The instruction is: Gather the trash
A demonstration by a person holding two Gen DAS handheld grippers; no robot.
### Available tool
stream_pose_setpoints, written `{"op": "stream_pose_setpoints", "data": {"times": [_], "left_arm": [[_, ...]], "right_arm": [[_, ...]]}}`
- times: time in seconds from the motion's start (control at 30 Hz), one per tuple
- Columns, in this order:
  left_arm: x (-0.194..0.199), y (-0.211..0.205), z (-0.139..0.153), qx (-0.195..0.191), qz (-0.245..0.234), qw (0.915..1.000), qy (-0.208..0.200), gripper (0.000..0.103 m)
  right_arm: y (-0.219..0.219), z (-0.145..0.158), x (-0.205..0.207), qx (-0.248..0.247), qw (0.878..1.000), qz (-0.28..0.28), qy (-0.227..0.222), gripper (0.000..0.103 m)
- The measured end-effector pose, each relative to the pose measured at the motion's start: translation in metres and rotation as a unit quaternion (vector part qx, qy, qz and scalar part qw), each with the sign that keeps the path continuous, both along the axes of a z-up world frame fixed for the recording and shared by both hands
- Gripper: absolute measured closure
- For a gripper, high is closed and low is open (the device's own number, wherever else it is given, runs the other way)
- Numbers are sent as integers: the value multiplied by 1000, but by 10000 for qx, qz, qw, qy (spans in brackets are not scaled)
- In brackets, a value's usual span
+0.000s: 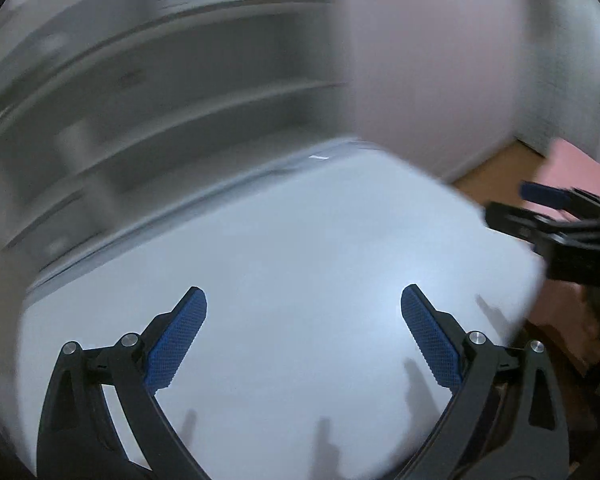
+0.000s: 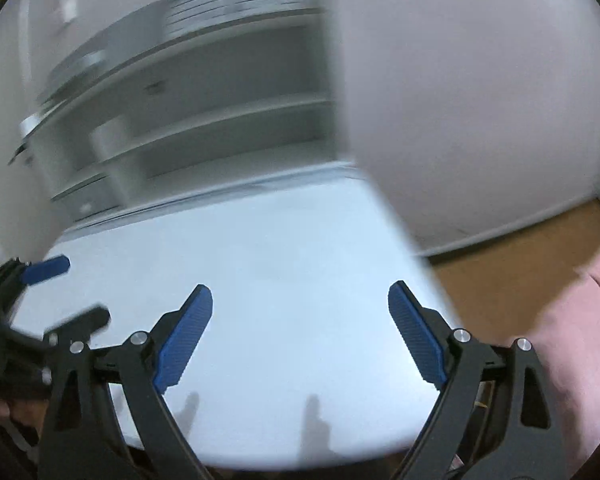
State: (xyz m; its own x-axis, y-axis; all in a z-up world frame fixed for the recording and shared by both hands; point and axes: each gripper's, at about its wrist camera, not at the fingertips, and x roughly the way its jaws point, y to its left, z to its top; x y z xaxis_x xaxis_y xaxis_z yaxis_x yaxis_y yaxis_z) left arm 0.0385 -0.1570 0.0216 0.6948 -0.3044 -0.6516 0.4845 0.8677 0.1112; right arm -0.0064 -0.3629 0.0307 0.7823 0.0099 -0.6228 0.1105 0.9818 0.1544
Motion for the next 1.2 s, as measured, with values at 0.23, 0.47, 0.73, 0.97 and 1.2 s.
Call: {"op": "stream_pose_setpoints", "data": {"times": [0.23,0.47,0.73,0.97,1.2], "left_arm": [[16,122,8,-182,1446,9893,-24,8],[14,176,-3,-346,1967,9798,112,8],[7,192,-12,-439,2035,9778,224,8],[0,197,-11,-478,2041,9775,210,8],[1,197,-10,-486,2045,9774,208,8]], "right_arm": [[93,-1,44,-98,9952,966,127,17],[130,0,46,-305,9923,1188,143,17],[134,-5,40,-303,9929,1129,229,17],[136,-5,42,-320,9929,1113,255,17],[139,-5,40,-338,9927,1130,252,17]]}}
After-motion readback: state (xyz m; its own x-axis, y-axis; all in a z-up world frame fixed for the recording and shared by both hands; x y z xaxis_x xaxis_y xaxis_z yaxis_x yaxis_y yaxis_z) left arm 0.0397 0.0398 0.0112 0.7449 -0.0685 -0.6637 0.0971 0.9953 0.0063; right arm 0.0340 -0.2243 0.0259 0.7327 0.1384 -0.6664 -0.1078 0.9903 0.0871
